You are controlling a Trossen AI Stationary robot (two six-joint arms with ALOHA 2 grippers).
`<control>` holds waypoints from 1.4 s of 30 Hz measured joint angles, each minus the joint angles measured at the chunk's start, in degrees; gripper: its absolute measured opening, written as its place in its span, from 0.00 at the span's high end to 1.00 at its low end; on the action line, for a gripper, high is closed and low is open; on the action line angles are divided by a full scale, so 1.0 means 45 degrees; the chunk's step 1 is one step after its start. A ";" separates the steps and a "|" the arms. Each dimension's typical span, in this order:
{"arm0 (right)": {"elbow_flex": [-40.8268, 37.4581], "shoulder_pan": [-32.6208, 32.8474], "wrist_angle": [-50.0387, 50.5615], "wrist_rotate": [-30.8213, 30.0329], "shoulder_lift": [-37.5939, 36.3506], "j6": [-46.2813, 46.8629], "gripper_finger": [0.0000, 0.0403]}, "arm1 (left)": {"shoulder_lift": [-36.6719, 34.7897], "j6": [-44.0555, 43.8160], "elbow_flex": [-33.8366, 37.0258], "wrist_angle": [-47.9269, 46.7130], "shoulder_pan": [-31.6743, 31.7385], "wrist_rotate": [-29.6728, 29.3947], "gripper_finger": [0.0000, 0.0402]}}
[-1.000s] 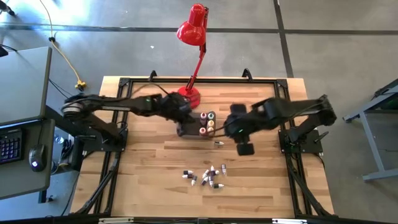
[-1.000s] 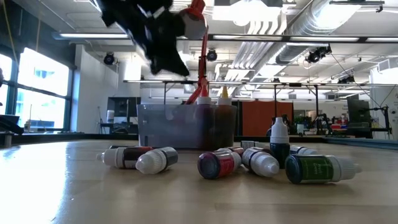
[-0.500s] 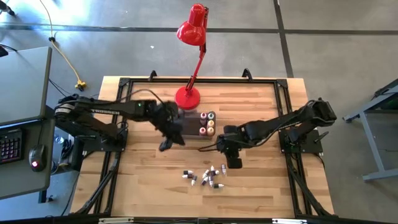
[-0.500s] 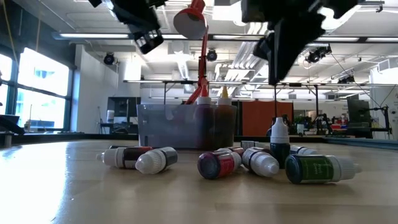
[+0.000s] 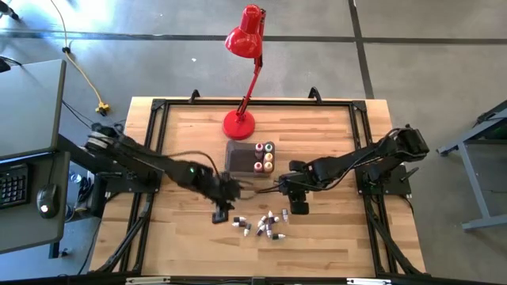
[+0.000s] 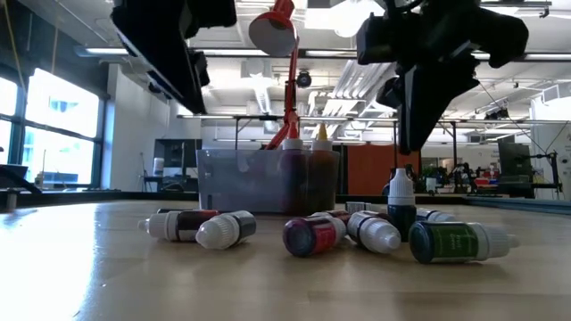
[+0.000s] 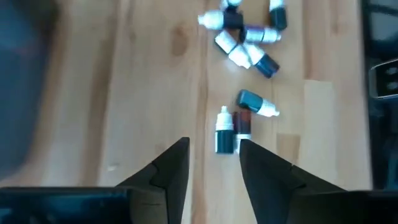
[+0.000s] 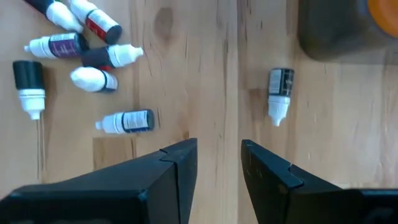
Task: Pick & Place food coloring
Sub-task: Put the top small green food coloring bottle into the black bin
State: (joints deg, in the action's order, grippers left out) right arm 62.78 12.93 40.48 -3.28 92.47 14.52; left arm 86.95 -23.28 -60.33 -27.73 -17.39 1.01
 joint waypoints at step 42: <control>0.0005 0.0000 -0.0493 0.0061 0.0000 -0.0232 0.71 | 0.3932 -0.0872 -0.0107 0.1695 -0.0654 -0.1904 0.91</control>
State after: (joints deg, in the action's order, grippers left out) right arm 62.81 12.93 38.26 -3.01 92.47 13.47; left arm 104.64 -27.21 -60.82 -20.10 -20.33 -7.56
